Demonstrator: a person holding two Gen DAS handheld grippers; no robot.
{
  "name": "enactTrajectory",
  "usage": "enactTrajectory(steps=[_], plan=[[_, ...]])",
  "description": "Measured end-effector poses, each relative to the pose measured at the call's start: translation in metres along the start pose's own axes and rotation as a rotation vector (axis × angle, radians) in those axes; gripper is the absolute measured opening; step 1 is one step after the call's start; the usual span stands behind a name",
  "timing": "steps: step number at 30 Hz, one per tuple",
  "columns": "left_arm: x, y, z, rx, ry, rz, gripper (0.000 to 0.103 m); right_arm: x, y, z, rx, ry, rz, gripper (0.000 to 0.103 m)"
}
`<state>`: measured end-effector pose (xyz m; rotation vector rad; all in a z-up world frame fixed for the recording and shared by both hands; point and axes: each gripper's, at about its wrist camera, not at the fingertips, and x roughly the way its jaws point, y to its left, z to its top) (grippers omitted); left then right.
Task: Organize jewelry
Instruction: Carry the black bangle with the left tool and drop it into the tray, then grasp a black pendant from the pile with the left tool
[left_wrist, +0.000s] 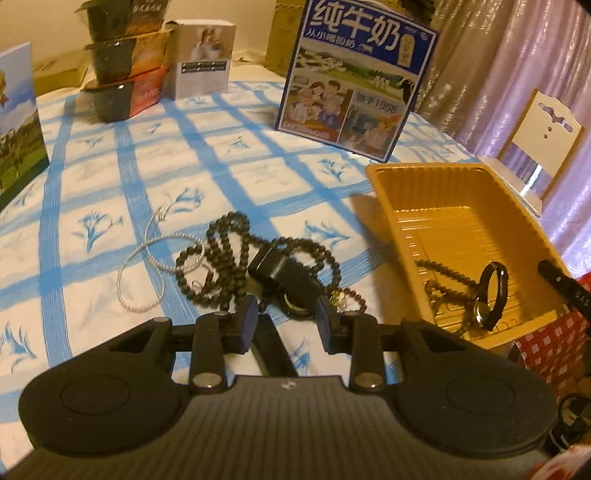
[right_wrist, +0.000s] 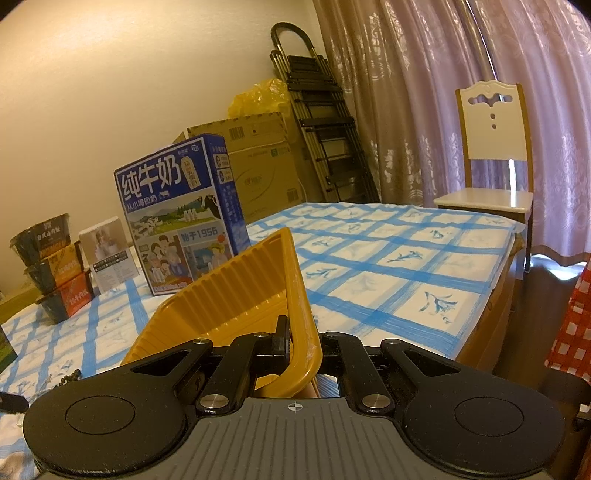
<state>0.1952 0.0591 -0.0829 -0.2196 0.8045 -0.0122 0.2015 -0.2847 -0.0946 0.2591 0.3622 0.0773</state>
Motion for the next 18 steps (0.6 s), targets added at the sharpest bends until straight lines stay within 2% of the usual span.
enactTrajectory(steps=[4, 6, 8, 18], plan=[[0.007, -0.005, -0.004, 0.006, 0.007, 0.005, 0.031, 0.0, 0.0, 0.0, -0.001, 0.0, -0.001, 0.006], [0.012, -0.006, -0.003, 0.004, 0.006, 0.009, 0.039, 0.0, -0.001, 0.0, 0.001, 0.0, -0.003, 0.006], [0.019, -0.006, -0.001, -0.007, 0.009, 0.015, 0.041, 0.0, -0.004, 0.0, 0.004, 0.001, -0.004, 0.006], [0.057, 0.006, 0.023, -0.156, 0.04, 0.034, 0.047, 0.0, -0.005, 0.0, 0.004, 0.0, -0.005, 0.006]])
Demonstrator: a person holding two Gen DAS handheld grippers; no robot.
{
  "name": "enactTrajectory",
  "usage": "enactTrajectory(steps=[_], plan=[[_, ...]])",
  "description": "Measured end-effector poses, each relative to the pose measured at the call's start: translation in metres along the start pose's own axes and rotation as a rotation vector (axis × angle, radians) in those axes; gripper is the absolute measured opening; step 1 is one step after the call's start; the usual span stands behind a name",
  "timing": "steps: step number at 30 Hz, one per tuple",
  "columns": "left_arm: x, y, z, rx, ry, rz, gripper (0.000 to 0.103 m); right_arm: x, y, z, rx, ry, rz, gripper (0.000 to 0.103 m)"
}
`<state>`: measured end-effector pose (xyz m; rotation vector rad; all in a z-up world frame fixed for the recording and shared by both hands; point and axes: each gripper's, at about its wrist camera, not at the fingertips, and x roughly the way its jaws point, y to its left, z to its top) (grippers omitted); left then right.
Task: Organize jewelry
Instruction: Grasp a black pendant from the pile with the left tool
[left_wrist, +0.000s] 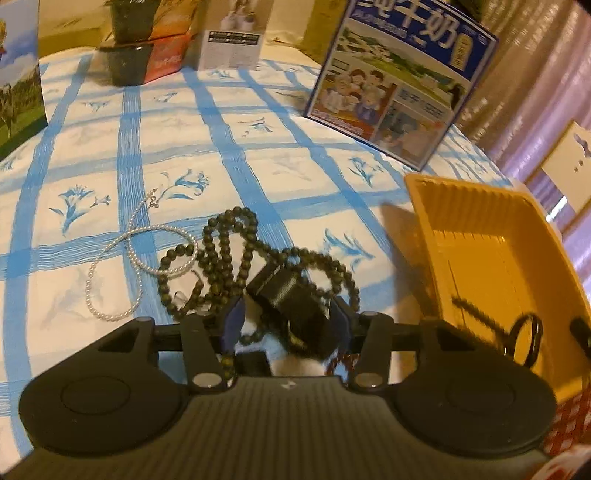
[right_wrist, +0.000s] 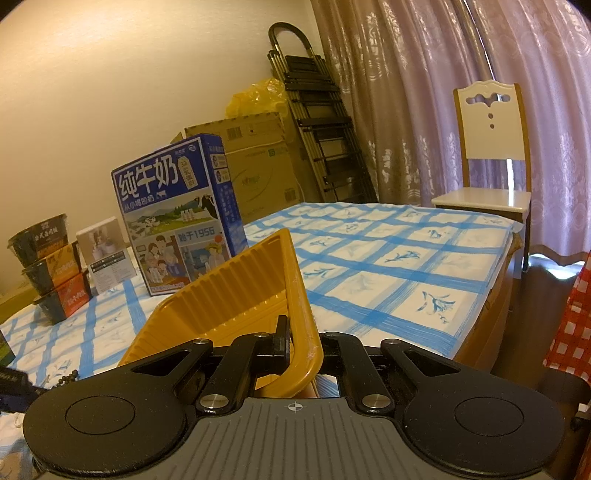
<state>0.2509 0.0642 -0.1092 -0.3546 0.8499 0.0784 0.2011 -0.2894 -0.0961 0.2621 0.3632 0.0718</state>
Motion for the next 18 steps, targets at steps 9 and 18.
enactTrajectory(steps=[9, 18], plan=[[0.016, -0.006, 0.014, 0.009, -0.002, 0.047, 0.036, 0.0, -0.001, 0.0, 0.001, 0.001, 0.0, 0.006], [0.01, -0.016, 0.012, 0.119, -0.006, 0.01, 0.018, 0.0, 0.0, 0.0, -0.001, 0.001, 0.0, 0.006]])
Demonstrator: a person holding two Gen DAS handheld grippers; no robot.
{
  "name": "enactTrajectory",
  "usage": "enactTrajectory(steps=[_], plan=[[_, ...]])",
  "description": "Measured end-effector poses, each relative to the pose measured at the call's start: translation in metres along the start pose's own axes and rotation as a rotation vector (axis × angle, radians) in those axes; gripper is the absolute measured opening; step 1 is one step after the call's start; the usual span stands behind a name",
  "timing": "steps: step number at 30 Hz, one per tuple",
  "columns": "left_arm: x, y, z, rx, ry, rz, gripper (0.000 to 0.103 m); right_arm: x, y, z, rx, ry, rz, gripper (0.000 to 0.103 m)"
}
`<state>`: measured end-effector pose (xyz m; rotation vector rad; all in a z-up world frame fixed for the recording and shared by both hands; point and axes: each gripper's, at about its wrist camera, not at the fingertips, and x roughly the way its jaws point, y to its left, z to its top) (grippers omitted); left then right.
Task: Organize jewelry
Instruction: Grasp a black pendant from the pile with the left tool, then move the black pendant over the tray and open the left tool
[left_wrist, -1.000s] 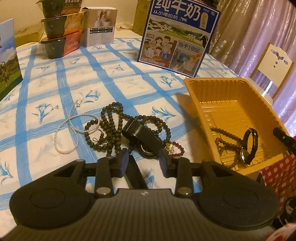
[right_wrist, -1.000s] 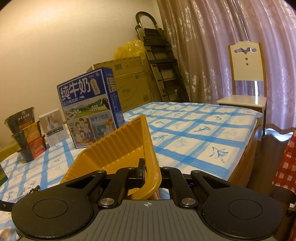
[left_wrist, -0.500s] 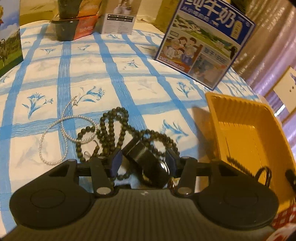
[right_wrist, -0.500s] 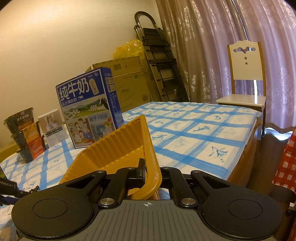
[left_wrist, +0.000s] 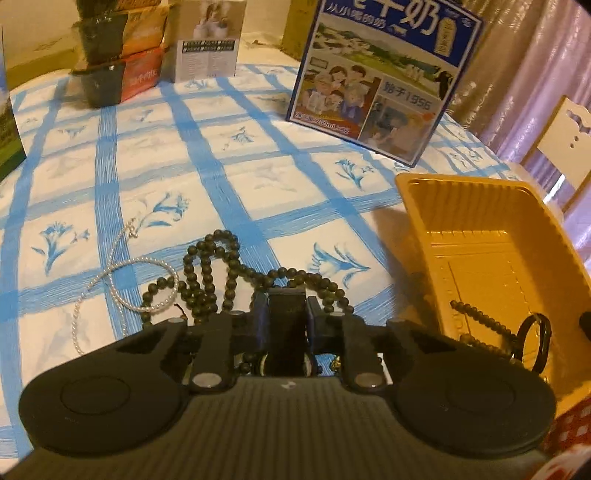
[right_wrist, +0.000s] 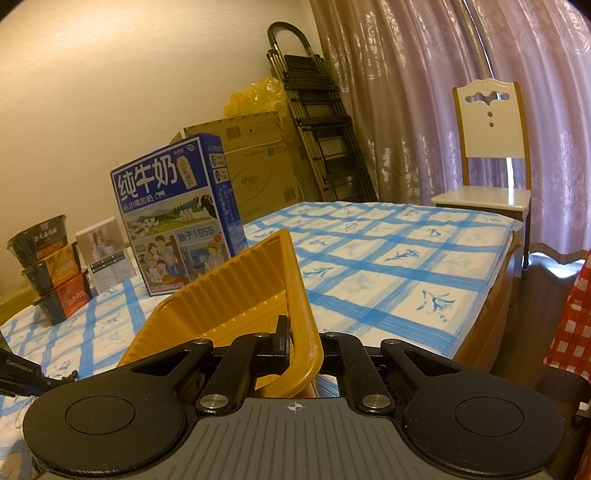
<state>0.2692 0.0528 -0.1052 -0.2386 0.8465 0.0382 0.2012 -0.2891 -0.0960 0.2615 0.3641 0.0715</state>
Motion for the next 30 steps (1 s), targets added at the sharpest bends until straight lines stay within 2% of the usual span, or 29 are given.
enactTrajectory(steps=[5, 13, 24, 30], plan=[[-0.012, -0.006, -0.003, 0.069, -0.023, -0.004, 0.018, 0.0, 0.0, 0.0, 0.0, 0.0, 0.001, 0.006], [-0.04, -0.012, 0.005, 0.102, -0.079, -0.042, 0.018, 0.0, -0.001, 0.0, -0.001, 0.0, 0.0, 0.006], [-0.078, -0.055, 0.02, 0.164, -0.17, -0.186, 0.018, 0.0, 0.0, 0.0, 0.0, 0.0, 0.0, 0.006], [-0.072, -0.089, 0.016, 0.207, -0.147, -0.271, 0.018, 0.0, 0.0, 0.0, 0.0, 0.0, 0.0, 0.006]])
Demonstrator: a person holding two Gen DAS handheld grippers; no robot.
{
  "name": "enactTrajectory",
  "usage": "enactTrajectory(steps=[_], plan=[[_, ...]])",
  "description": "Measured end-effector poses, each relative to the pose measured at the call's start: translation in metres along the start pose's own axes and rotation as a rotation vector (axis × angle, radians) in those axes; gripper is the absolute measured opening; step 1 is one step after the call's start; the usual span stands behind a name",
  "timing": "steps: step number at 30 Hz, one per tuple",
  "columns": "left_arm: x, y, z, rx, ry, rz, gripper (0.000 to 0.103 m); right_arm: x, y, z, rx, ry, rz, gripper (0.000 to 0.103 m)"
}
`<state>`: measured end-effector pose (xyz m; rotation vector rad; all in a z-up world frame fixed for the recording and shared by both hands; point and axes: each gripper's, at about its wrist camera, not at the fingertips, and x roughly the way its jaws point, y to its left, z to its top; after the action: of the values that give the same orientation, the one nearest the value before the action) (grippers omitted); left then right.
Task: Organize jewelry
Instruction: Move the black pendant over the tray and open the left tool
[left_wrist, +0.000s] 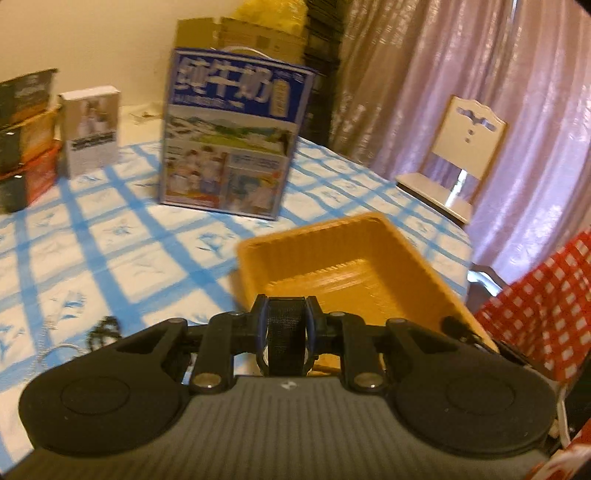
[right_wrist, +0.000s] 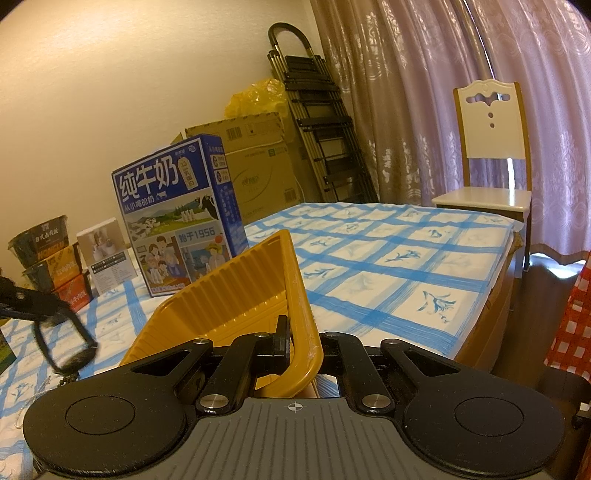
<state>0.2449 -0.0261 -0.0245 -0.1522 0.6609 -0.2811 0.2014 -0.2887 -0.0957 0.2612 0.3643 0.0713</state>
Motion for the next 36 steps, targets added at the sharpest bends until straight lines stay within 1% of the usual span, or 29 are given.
enactTrajectory(steps=[5, 10, 22, 25, 31, 34, 36], plan=[[0.025, -0.017, -0.011, 0.009, 0.064, -0.039, 0.018, 0.0, 0.0, 0.0, 0.0, 0.0, 0.0, 0.006], [0.043, -0.025, -0.02, 0.017, 0.109, -0.047, 0.018, 0.0, 0.0, 0.0, -0.001, 0.0, 0.0, 0.006], [0.072, -0.032, -0.014, 0.058, 0.131, -0.043, 0.018, 0.001, 0.001, 0.0, -0.004, -0.002, 0.001, 0.006], [0.077, -0.031, -0.014, 0.048, 0.136, -0.039, 0.018, 0.001, 0.001, 0.0, -0.004, -0.002, 0.0, 0.006], [0.069, -0.022, 0.003, 0.028, 0.076, -0.024, 0.019, 0.001, 0.001, 0.0, -0.004, -0.003, -0.001, 0.006], [0.055, -0.015, 0.013, 0.026, 0.032, -0.006, 0.023, 0.002, 0.003, 0.0, -0.007, -0.002, 0.0, 0.006], [0.043, -0.007, 0.017, 0.013, 0.007, 0.013, 0.029, 0.002, 0.005, 0.001, -0.008, -0.003, 0.002, 0.006]])
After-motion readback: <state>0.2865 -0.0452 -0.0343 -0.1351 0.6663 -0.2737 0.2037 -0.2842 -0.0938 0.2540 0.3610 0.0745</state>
